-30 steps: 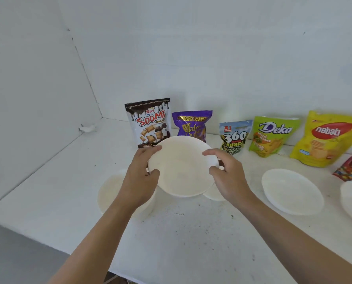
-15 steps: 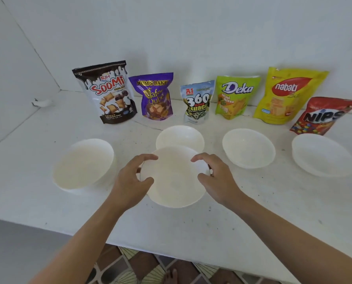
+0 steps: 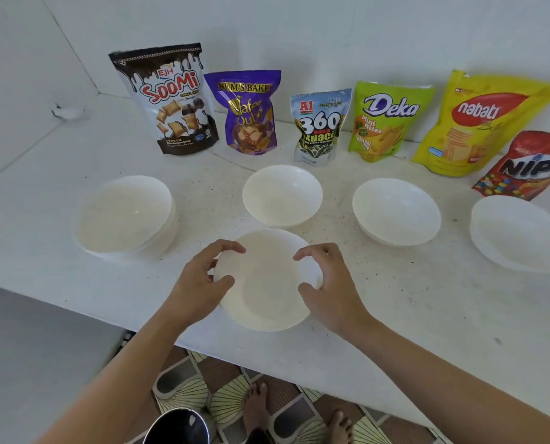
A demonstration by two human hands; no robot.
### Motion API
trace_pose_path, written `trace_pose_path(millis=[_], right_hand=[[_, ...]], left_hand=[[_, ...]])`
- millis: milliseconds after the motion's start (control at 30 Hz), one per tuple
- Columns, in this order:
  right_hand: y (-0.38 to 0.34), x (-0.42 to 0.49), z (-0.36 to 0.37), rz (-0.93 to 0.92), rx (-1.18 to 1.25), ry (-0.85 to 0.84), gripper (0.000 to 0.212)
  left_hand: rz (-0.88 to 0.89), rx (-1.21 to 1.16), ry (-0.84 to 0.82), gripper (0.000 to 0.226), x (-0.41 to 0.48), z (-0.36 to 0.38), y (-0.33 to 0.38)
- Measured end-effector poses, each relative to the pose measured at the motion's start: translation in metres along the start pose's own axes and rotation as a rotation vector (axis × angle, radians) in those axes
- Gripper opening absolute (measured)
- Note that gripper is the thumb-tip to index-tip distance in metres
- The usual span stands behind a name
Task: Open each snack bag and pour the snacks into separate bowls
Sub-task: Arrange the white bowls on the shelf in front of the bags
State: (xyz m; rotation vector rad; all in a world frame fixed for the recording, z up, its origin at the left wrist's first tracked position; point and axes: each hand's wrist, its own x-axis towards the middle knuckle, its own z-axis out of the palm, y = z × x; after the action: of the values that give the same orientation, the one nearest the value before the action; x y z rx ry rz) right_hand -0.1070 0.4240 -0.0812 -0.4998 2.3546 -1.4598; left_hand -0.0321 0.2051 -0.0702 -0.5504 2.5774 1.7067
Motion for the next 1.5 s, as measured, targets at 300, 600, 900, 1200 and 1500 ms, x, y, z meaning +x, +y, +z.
trace_pose_path(millis=[300, 600, 900, 1200, 1500], right_hand=[[-0.027, 0.031, 0.009, -0.121, -0.009, 0.147, 0.016], [-0.135, 0.113, 0.037, -0.350, 0.060, 0.130, 0.007], [-0.158, 0.165, 0.141, -0.280, -0.143, -0.132, 0.019], [-0.133, 0.172, 0.188, -0.144, -0.265, -0.086, 0.036], [-0.130, 0.167, 0.180, -0.254, -0.364, 0.014, 0.042]], left_hand=[[0.121, 0.065, -0.124, 0.042, 0.012, -0.038, 0.007], [0.236, -0.014, 0.343, 0.012, 0.034, -0.127, 0.060], [-0.082, 0.251, 0.575, 0.029, 0.040, -0.198, -0.023], [-0.151, 0.203, 0.605, 0.034, 0.033, -0.188, -0.064], [-0.078, 0.136, 0.557, 0.051, 0.041, -0.197, -0.067]])
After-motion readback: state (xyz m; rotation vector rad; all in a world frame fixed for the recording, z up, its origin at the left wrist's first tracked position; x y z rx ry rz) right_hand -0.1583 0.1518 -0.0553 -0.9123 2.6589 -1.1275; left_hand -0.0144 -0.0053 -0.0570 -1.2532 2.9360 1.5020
